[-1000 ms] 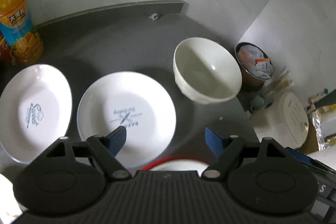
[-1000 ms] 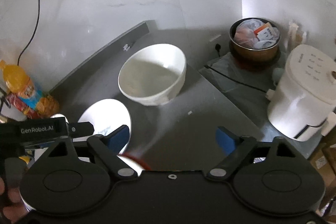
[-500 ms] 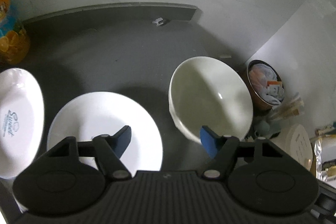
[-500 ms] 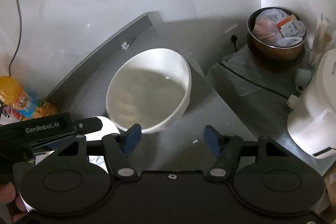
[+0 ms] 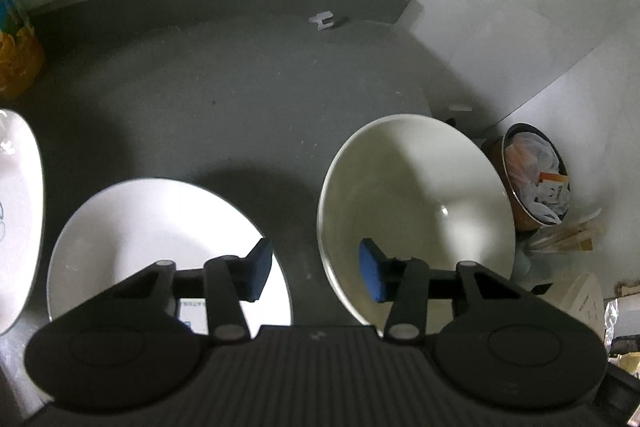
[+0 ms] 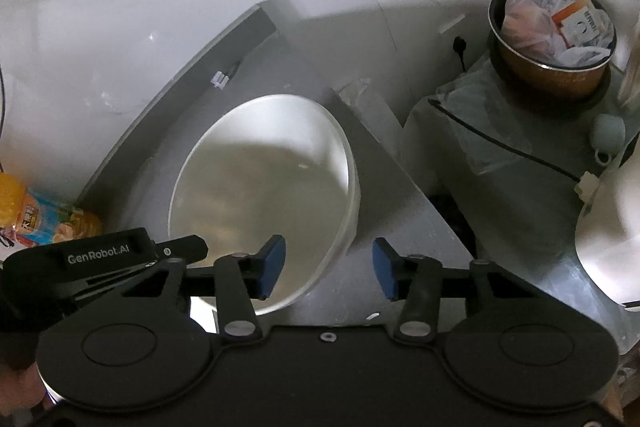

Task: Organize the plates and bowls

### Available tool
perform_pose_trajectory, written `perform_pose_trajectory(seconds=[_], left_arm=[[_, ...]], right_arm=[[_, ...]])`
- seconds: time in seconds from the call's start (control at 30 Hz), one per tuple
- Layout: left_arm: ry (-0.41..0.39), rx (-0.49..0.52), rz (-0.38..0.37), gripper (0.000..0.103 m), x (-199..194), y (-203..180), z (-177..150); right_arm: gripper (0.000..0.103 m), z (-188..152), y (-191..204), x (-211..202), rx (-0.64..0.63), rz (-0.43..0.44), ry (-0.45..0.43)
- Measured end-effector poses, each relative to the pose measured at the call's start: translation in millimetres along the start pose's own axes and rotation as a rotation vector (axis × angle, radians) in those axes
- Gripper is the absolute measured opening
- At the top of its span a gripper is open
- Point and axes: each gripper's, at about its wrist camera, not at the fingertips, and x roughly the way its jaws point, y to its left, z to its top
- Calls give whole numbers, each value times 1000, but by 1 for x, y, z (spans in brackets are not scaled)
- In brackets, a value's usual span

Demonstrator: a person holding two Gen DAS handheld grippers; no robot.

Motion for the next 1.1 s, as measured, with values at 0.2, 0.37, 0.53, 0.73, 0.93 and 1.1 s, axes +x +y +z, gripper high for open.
perform_pose_trajectory(seconds=[0.2,0.37,0.53,0.73,0.93,1.1], left_arm=[[25,-25,-3,28,12,-1,-1],[46,-44,-23,11,19,-3,-2],[54,-52,-21,10,18,-5,-3],[13,-12,-36,10,-1,-7,-3],[-17,13,-71,10,-25,-5,-10],[-48,37,-94,10,-45,0,-18]], right_arm=[[35,4,-2,18,15,0,45],[24,6,-3,27,14,4,61],[23,6,-3,21,-11,8,39],[23,4,0,2,5,35,-3],[23,-4,12,-23,-18,23,-65],[23,-18,25,-43,-11,12,-111]])
